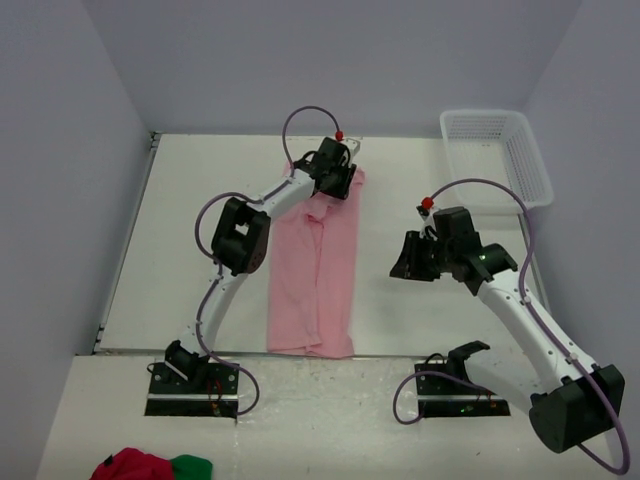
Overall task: Fold and stack the t-shirts
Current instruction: Rotate the tshirt 90 degrees
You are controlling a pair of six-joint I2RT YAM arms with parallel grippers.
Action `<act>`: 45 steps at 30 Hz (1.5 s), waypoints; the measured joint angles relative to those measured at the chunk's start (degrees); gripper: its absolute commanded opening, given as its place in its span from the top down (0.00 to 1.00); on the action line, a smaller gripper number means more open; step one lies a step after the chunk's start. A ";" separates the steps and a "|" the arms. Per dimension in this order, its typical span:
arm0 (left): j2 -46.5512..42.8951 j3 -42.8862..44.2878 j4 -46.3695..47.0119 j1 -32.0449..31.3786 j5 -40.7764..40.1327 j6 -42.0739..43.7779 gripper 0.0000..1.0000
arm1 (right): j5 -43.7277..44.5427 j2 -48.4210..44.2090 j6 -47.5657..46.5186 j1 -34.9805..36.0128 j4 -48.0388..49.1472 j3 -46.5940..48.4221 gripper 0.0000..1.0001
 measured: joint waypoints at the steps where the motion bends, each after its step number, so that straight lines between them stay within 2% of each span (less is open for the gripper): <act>1: 0.13 0.00 0.15 0.17 -0.09 0.11 0.58 | 0.00 -0.11 0.04 0.11 0.02 0.00 0.67; 5: 0.42 -0.02 0.85 0.46 -0.46 0.26 0.58 | 0.00 -0.17 0.37 0.74 0.00 0.00 0.67; 8: 0.59 0.00 1.07 0.52 -0.81 0.66 0.69 | 0.00 -0.22 0.42 1.07 0.00 0.00 0.67; 12: 0.94 0.11 1.95 0.55 -1.20 1.64 0.92 | 0.00 -0.22 0.44 1.22 0.00 0.00 0.67; 15: 0.92 -0.42 3.65 0.55 -1.25 2.34 1.00 | 0.04 -0.20 0.61 1.90 0.13 -0.22 0.67; 26: -3.72 -10.03 12.57 0.55 -0.70 4.74 1.00 | 0.35 2.10 1.44 4.37 0.46 -1.03 0.67; 34: -6.71 -13.38 17.29 0.55 0.85 4.98 1.00 | 1.40 4.79 1.95 6.16 1.14 -1.75 0.67; 43: -6.82 -12.57 20.96 0.55 4.79 6.08 1.00 | 1.84 6.29 2.36 7.41 1.73 -1.79 0.67; 45: -6.01 -10.56 21.20 0.55 5.68 6.29 0.96 | 1.99 6.29 2.36 7.65 1.73 -1.79 0.67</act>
